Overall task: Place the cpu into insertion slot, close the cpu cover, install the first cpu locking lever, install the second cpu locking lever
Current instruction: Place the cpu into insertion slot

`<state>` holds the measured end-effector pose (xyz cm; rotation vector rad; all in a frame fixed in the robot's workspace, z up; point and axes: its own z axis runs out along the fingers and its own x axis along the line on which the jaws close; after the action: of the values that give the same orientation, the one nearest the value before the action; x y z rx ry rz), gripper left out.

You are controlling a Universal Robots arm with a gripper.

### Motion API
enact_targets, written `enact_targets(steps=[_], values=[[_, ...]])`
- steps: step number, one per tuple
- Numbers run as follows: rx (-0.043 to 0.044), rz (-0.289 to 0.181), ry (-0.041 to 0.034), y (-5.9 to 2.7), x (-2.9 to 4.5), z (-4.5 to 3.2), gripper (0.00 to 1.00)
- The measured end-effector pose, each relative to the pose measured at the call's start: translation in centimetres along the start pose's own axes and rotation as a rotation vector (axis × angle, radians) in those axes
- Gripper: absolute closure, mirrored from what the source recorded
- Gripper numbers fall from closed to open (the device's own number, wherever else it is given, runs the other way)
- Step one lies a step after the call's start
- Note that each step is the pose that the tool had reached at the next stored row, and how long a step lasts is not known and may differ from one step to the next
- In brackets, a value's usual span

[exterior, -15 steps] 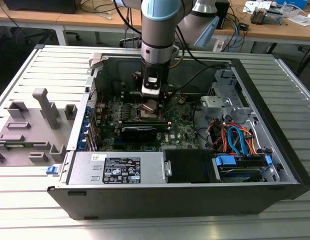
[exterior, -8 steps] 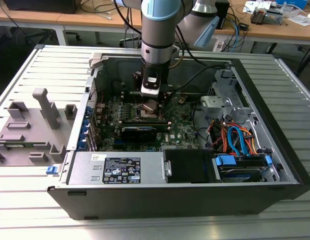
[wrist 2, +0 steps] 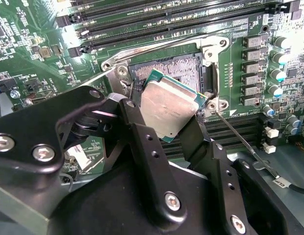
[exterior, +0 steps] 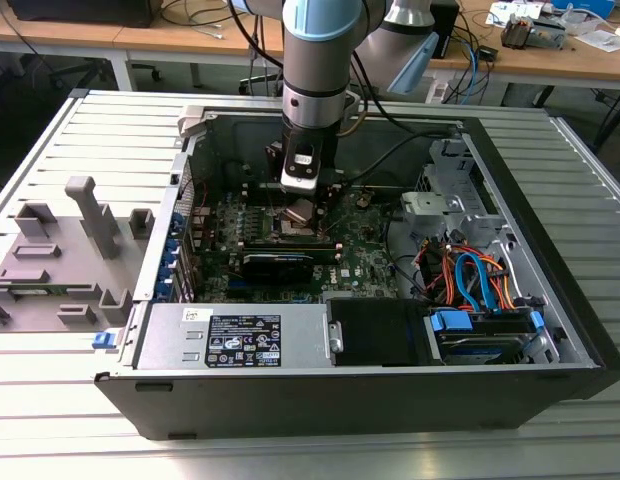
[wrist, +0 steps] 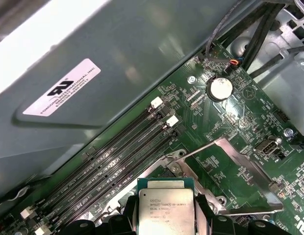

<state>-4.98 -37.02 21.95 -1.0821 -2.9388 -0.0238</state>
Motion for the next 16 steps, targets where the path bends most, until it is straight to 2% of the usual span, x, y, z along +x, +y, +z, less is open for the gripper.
enact_targets(steps=[16], values=[[-0.0005, 0.035, -0.0004, 0.0, 0.0, 0.0, 0.45]])
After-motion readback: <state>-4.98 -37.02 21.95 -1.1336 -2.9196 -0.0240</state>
